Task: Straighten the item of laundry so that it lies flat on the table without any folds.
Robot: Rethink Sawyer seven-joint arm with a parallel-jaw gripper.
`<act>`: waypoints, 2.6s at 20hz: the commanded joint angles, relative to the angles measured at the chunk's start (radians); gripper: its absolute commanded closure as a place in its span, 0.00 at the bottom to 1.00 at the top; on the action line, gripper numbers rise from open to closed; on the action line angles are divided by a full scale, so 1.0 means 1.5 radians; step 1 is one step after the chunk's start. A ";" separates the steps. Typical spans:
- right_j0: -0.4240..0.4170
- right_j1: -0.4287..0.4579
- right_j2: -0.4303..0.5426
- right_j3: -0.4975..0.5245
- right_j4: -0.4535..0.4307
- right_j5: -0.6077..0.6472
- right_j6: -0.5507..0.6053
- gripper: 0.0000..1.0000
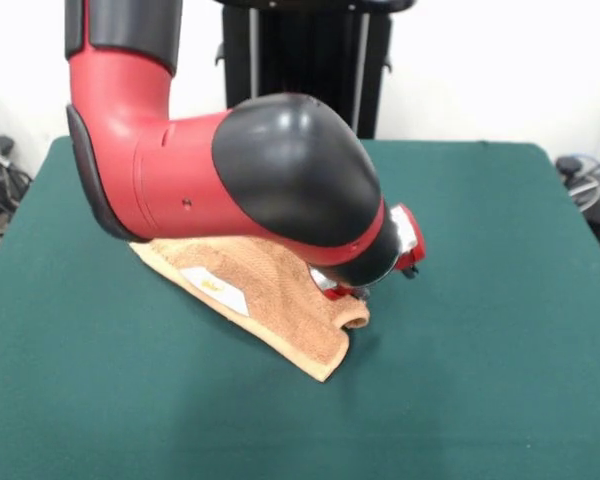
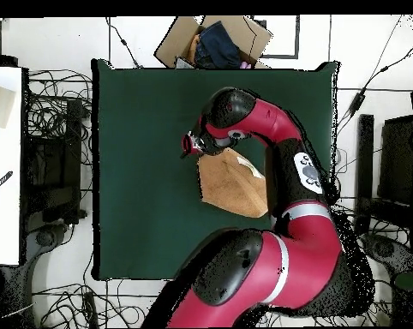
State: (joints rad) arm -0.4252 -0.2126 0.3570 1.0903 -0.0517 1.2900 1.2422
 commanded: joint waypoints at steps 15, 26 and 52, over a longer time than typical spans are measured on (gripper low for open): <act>0.093 -0.070 -0.029 -0.118 -0.026 0.248 0.128 0.00; 0.074 -0.060 -0.030 -0.053 -0.020 0.140 0.105 0.00; 0.056 -0.038 -0.025 -0.017 -0.010 0.056 0.098 0.00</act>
State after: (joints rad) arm -0.3239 -0.3147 0.3443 0.9500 -0.0579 1.4658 1.2422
